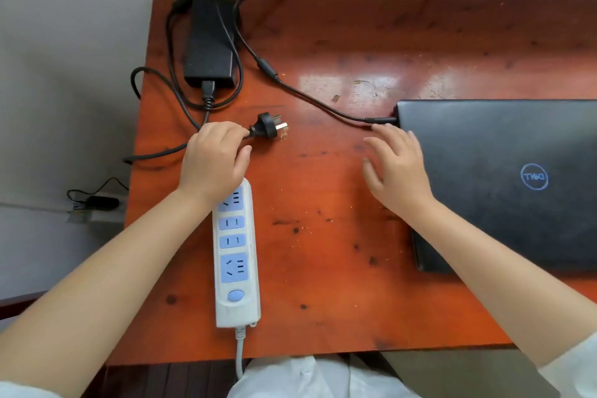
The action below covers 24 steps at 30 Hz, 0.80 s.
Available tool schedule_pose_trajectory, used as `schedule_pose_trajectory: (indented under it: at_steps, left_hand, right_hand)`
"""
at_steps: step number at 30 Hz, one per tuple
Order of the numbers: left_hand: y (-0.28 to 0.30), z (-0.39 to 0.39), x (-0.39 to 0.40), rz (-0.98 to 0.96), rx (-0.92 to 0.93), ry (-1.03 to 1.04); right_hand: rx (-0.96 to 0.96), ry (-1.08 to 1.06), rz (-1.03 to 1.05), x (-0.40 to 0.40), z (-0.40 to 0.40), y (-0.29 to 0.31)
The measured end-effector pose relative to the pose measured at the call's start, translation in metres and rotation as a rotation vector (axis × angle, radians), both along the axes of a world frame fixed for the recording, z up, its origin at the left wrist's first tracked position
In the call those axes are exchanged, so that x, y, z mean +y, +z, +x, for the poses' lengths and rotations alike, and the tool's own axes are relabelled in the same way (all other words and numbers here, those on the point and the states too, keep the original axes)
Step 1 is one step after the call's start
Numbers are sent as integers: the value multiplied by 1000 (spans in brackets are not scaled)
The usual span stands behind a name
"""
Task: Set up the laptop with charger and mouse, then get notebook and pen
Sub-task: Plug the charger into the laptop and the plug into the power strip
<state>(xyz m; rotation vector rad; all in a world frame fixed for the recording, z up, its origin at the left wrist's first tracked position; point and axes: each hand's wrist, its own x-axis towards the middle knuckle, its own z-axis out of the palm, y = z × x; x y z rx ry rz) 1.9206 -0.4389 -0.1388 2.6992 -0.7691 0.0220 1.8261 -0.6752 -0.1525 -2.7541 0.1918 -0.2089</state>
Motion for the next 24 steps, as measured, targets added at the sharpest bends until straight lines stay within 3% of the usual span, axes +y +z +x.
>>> schedule_pose_trajectory:
  at_steps: [4, 10, 13, 16, 20, 24]
  left_hand:
    - [-13, -17, 33, -23, 61, 90]
    - [-31, -35, 68, -70, 164, 252]
    - [-28, -36, 77, -104, 131, 269]
    - [-20, -29, 73, -134, 64, 232]
    - [-4, -14, 58, -94, 16, 97]
    - [15, -2, 47, -18, -210, -154]
  right_hand:
    - [-97, 350, 45, 69, 49, 10]
    - [321, 377, -227, 104, 105, -2]
    - [323, 300, -93, 95, 106, 2]
    - [329, 395, 28, 89, 93, 7]
    - [443, 363, 489, 86, 74, 20]
    - [565, 351, 613, 77, 59, 29]
